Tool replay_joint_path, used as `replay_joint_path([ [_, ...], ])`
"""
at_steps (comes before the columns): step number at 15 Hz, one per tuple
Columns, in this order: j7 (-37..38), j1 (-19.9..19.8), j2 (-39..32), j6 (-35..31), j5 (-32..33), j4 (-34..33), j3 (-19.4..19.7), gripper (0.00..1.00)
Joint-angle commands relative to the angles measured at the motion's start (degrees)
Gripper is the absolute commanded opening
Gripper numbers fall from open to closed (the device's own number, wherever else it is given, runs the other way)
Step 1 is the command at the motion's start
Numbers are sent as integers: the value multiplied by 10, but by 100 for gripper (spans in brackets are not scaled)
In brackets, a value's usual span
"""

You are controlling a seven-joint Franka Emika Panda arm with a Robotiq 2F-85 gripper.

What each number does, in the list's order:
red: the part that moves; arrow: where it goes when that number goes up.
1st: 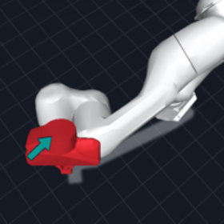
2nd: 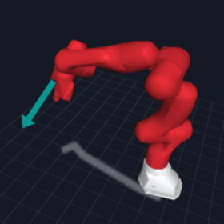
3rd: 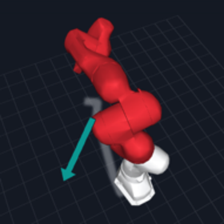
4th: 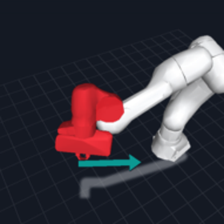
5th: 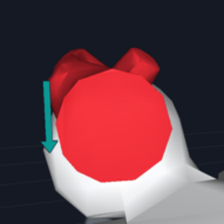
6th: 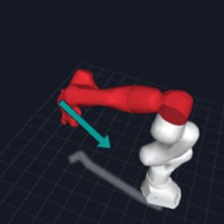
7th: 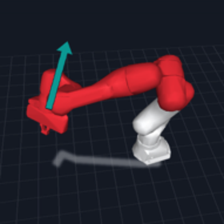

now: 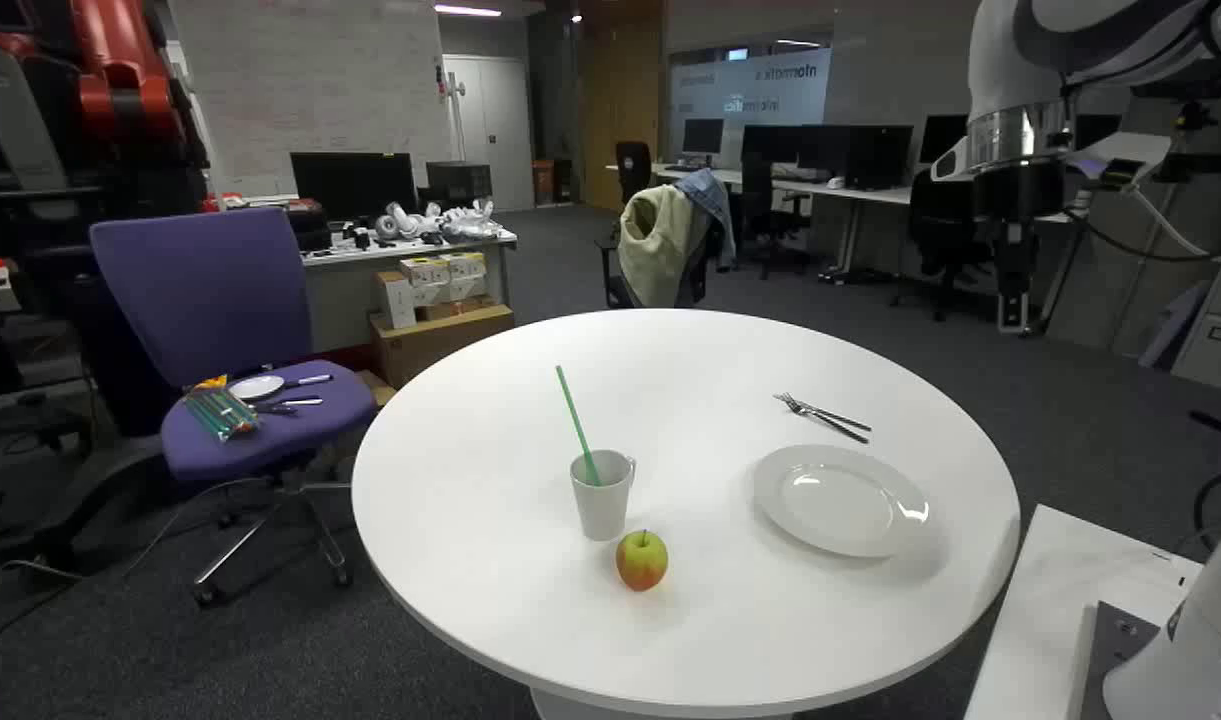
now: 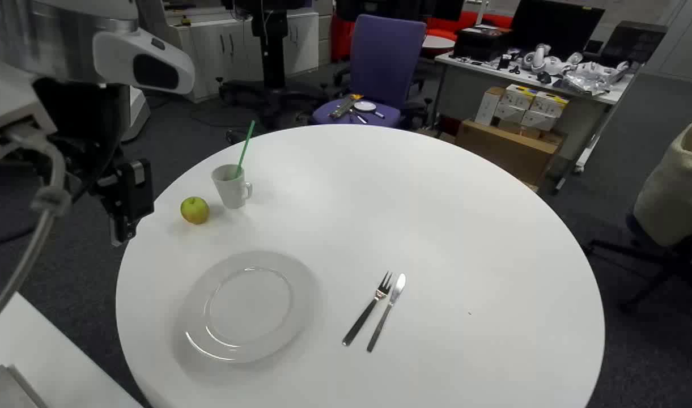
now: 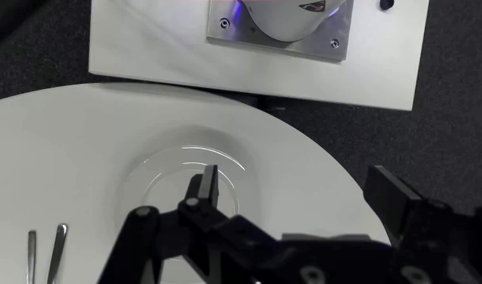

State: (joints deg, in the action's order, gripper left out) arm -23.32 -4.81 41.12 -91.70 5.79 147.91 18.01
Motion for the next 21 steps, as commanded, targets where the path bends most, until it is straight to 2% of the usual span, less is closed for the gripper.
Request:
replay_joint_path([
  [1,-3,-6,-2,1,-3,-1,-5,100],
  [6,-3,-6,-2,1,-3,-1,-5,100],
  [9,6,-10,-37,-75,-7,-15,8,100],
  [13,23,-11,-118,-233,-60,-39,32,100],
  [17,23,-7,-214,-314,-136,-73,40,100],
  [21,53,-20,-335,-387,-194,-127,32,100],
])
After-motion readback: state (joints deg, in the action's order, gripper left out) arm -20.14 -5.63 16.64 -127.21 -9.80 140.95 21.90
